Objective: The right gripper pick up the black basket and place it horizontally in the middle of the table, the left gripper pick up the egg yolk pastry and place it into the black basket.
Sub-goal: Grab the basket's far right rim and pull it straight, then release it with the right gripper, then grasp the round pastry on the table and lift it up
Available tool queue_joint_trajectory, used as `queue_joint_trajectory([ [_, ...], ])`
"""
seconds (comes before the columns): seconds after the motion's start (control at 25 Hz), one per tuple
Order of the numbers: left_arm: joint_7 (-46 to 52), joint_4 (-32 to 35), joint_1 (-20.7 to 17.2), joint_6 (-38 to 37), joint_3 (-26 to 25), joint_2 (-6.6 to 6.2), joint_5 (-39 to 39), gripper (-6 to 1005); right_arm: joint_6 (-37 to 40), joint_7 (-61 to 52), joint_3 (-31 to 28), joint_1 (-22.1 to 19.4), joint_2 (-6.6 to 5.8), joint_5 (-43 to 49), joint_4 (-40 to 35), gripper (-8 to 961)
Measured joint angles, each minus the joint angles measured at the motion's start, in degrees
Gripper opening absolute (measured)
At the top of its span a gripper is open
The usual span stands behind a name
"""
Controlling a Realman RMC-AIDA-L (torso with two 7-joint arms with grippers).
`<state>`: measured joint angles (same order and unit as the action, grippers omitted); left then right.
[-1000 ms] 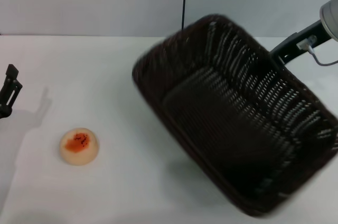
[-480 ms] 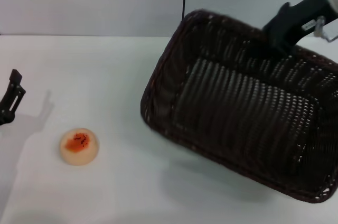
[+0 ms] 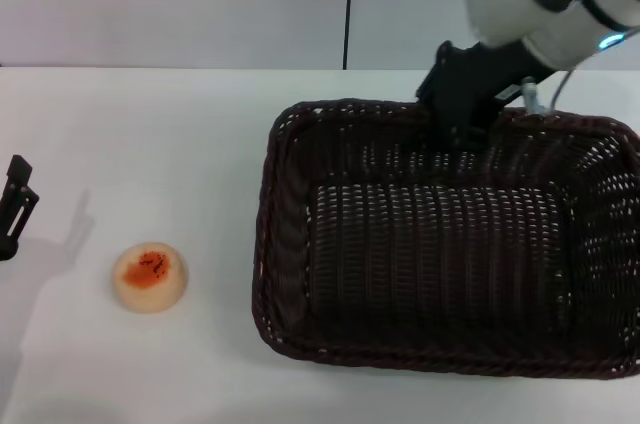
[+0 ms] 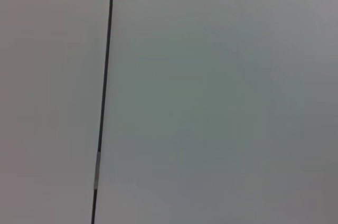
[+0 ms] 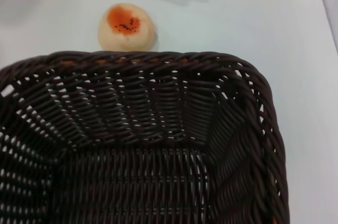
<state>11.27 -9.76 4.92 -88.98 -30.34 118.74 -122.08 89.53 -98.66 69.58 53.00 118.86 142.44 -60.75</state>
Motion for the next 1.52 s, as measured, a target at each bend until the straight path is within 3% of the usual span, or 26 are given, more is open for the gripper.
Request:
queue_joint_trajectory([
  [0.44,0.2,0.1,-0.8,-0.4,0.6,-0.03,0.0,728,-2.2,0.1,6.4,-0.6,0.19,-3.8,1.3,146],
  [0.68,0.2,0.1,-0.3,-0.3,0.6,-0.14,0.0,723,-2.3,-2.1,8.0,-1.9,0.38,-3.8,0.6,200],
  [1.04,0.3,0.2,-0.3,-0.7,0.7,-0.27,0.0,715,-2.5,-2.4,9.6,-7.0,0.42,-3.8,-7.6,282],
  [1.16,0.5,0.5,-0.5,-2.0,0.9,-0.36,0.0,713,-2.5,-2.5,9.7,-10.4,0.36,-3.8,-13.9,500],
  [1.28,0.8,0.7,-0.6,-2.4,1.5,-0.44,0.0,710,-2.1,-2.6,8.0,-14.8,0.48,-4.9,-21.4,601],
  [1.36,3.7,2.7,-0.5,-3.0,4.6,-0.88,0.0,708,-1.9,-2.7,5.8,-17.8,0.6,-7.5,-25.0,668],
  [1.52,14.1,12.7,1.7,-6.4,12.9,-1.1,-0.1,705,-2.0,-2.2,-0.8,-24.1,0.68,-18.3,-27.1,713],
])
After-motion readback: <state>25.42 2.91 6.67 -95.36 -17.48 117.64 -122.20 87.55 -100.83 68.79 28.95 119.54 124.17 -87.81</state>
